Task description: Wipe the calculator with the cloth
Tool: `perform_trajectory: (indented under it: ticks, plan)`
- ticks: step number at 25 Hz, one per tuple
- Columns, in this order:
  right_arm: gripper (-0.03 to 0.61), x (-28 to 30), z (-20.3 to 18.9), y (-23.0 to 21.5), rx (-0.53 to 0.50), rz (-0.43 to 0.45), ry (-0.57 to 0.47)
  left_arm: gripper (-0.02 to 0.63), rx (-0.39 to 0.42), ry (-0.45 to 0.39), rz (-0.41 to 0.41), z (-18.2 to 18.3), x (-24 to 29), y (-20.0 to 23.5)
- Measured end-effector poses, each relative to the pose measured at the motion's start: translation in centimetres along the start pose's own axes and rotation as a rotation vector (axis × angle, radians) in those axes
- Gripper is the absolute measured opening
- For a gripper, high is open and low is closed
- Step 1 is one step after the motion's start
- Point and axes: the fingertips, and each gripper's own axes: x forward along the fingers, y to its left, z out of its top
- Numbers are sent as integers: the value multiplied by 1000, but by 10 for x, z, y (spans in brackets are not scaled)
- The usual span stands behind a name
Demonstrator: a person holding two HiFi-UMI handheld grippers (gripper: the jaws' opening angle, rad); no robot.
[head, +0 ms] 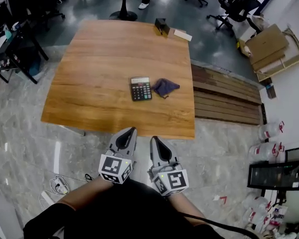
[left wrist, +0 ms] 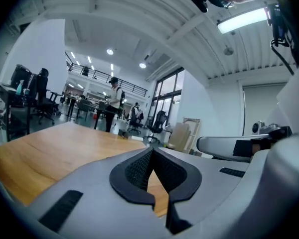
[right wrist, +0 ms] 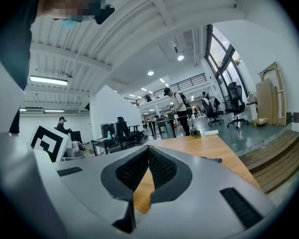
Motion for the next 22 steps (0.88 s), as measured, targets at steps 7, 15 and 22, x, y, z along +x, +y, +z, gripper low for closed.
perform_trajectory:
  ticks: [7, 15, 22]
  plan:
    - [15, 113, 7, -45, 9, -57, 39, 6, -43, 61, -19, 8, 87, 86]
    - [15, 202, -43, -134, -44, -66, 185, 6, -71, 224, -44, -43, 180, 129]
    - [15, 268, -133, -194, -150, 58, 370, 6, -93, 387, 93, -121, 246, 166]
